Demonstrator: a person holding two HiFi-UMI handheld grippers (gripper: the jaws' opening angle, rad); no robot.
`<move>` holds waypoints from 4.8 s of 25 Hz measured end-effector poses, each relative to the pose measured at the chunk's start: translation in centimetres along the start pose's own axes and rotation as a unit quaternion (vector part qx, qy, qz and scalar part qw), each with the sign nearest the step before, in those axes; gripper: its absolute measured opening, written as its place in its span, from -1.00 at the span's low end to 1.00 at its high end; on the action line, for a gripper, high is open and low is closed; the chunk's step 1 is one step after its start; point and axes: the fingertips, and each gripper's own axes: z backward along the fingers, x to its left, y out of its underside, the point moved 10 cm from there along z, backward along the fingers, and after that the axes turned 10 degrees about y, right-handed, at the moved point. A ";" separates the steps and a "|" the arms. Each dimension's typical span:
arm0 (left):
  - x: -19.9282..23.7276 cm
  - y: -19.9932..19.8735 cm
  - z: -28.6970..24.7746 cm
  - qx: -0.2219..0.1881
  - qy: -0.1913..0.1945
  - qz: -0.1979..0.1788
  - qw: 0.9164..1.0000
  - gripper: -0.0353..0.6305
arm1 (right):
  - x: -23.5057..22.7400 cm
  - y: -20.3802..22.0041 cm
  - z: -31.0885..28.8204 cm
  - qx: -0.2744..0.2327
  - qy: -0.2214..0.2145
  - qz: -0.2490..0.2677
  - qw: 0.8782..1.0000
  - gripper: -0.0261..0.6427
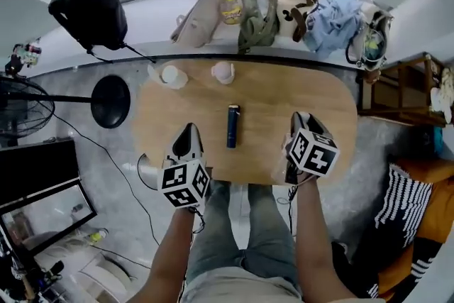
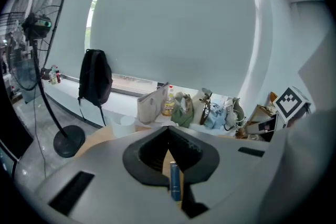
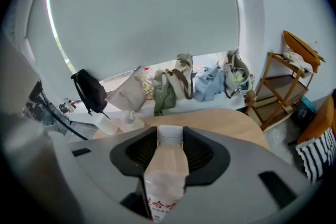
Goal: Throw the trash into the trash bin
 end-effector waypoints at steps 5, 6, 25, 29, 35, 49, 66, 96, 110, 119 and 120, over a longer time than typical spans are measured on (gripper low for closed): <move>4.4 -0.4 4.8 -0.041 -0.068 0.052 0.995 -0.87 | 7.0 -2.4 1.5 -0.014 -0.065 0.072 0.995 -0.44; 5.2 -0.3 5.7 -0.051 -0.081 0.065 0.993 -0.87 | 8.5 -2.8 1.7 -0.017 -0.077 0.087 0.993 -0.44; 24.0 5.9 29.1 -0.164 -0.308 0.219 0.911 -0.87 | 43.3 6.3 11.0 -0.004 -0.297 0.332 0.895 -0.44; 26.5 8.8 34.0 -0.176 -0.360 0.249 0.882 -0.87 | 49.9 10.0 12.9 0.005 -0.340 0.383 0.859 -0.44; 30.9 15.0 39.0 -0.166 -0.405 0.285 0.853 -0.87 | 58.9 17.8 13.3 0.026 -0.392 0.420 0.818 -0.44; 38.6 33.2 36.3 -0.146 -0.427 0.356 0.818 -0.87 | 65.1 35.3 1.7 -0.017 -0.414 0.410 0.812 -0.44; 39.1 37.7 32.9 -0.139 -0.410 0.377 0.819 -0.87 | 61.0 39.8 -2.0 -0.017 -0.417 0.414 0.809 -0.17; 31.3 23.3 17.3 -0.080 -0.210 0.236 0.945 -0.87 | 37.2 21.3 -3.4 -0.073 -0.205 0.247 0.944 -0.20; 20.7 17.0 3.4 -0.002 -0.056 0.136 0.989 -0.87 | 20.5 16.5 -7.3 -0.065 -0.059 0.113 0.990 -0.18; 18.0 16.6 -1.4 0.038 -0.037 0.109 0.993 -0.87 | 18.0 17.5 -12.4 -0.023 -0.052 0.084 0.995 -0.15; 17.9 16.8 -1.6 0.042 -0.037 0.108 0.993 -0.87 | 18.0 17.7 -12.9 -0.017 -0.052 0.084 0.995 -0.14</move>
